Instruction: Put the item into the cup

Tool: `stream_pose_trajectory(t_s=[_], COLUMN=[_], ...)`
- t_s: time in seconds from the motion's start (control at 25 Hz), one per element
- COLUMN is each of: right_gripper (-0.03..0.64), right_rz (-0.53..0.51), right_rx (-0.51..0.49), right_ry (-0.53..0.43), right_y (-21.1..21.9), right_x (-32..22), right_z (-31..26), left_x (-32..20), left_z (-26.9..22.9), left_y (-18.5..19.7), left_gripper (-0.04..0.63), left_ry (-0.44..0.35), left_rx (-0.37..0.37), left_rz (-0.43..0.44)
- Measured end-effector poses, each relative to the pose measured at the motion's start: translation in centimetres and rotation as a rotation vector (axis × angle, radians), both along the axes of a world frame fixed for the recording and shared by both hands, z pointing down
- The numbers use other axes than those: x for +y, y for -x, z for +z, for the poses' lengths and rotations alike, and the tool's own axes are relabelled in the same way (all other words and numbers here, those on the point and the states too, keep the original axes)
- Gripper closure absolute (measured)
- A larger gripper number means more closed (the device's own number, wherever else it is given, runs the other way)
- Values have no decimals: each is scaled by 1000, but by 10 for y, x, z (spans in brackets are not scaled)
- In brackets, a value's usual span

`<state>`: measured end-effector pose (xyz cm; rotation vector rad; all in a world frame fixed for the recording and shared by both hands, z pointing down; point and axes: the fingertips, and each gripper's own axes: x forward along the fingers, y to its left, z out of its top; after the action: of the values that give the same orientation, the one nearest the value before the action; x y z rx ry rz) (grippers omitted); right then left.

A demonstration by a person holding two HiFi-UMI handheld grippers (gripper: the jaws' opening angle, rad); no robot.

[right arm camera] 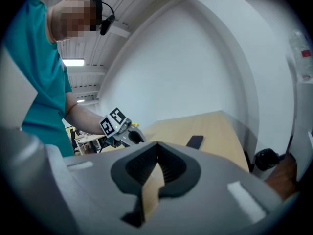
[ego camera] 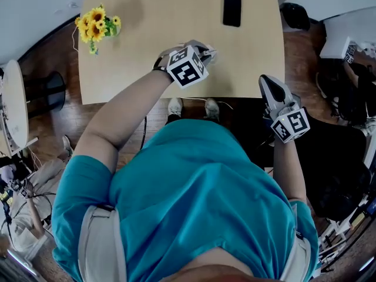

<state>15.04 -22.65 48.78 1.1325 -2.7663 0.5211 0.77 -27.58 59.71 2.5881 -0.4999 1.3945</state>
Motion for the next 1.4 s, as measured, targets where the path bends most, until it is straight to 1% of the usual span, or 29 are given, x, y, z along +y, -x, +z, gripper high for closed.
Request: stream_pose_trajectory(t_s=[0.12,0.32,0.64,0.84,1.0,1.12,1.2,1.28,1.4], right_gripper=[615,615,615,615,615,615,615,615,615], right_rz=[13,32,47,53,51,50,51,52,56], right_rx=[-4,-9,-16,-18,-18,-20,-22,-25,-30], right_ry=[2,7,6,3,-1,-6,-6,-7,-11], right_y=[-7,-17,-26,-29,-29,-29,-28,-28,-27], right_x=[5,9,15,17,18,19,19,19,19], right_z=[1,2,3,2,0,-2,-2,-3,-6], left_x=[1,1,-2,-1,-2,-1,-1,-5,-9], left_z=[15,36,51,56,60,70,79,81,76], left_y=[-3,-11,-25,-26,-29,-25,-22,-25,-29], left_gripper=[525,525,525,525,525,525,528,528,524], left_ry=[-5,-11,-31,-6,37,86,104,108,109], left_rx=[-71,-160,-292,-331,-351,-407,-447,-451,-421], left_rz=[27,82,178,203,217,240,253,250,226])
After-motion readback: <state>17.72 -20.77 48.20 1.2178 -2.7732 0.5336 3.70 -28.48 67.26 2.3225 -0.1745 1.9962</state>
